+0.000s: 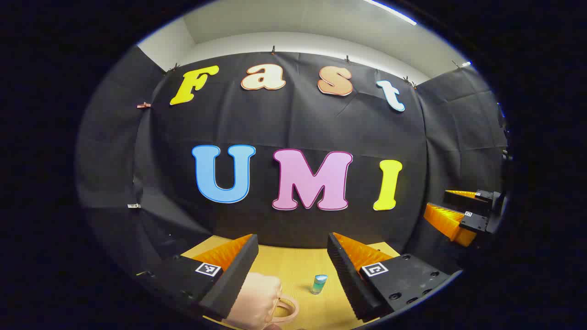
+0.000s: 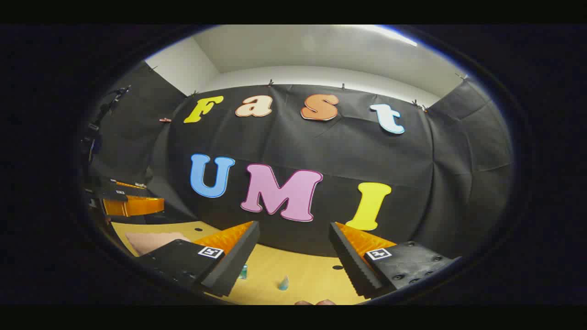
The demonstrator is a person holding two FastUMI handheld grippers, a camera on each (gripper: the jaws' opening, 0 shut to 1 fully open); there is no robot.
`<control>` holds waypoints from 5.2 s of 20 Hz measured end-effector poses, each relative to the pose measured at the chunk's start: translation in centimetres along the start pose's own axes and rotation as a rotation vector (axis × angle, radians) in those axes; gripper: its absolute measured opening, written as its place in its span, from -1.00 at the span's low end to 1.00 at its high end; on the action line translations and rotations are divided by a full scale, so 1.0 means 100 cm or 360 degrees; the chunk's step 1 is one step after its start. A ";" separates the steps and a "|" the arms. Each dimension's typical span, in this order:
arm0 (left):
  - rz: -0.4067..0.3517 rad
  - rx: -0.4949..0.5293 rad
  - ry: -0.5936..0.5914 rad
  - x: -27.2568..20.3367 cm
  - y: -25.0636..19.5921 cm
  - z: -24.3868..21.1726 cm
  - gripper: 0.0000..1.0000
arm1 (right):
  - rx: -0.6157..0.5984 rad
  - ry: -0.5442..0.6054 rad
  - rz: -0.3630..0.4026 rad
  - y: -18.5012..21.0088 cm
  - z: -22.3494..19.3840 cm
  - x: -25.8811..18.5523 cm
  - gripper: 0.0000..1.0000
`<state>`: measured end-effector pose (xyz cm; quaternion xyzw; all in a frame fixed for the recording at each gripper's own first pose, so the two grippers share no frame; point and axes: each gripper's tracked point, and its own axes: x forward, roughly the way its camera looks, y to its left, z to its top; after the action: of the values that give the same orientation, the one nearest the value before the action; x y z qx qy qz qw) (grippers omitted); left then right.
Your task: First open the suitcase, pack the skin care products into it, and then close the suitcase.
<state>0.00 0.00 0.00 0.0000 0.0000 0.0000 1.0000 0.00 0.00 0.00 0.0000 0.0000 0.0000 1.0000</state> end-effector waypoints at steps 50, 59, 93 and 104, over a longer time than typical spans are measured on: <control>-0.0379 0.0032 0.1546 0.034 -0.020 -0.348 0.93 | 0.0036 0.0299 -0.0429 -0.044 -0.052 -0.064 0.93; -0.0423 -0.0004 0.1708 0.046 -0.030 -0.369 0.59 | 0.0015 0.0359 -0.0536 -0.065 -0.061 -0.072 0.93; 0.0016 0.0142 0.1202 0.091 0.307 -0.108 -0.82 | 0.0044 0.0350 -0.0219 0.035 -0.061 -0.010 0.94; 0.0336 0.0085 0.1431 0.112 0.508 -0.220 -0.84 | 0.0146 0.0547 -0.0356 0.062 -0.082 0.000 0.93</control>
<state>11.15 50.82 -21.95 0.0256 0.4336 0.1019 0.8949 0.05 6.24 -8.18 0.0456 0.1705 -0.1109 0.9780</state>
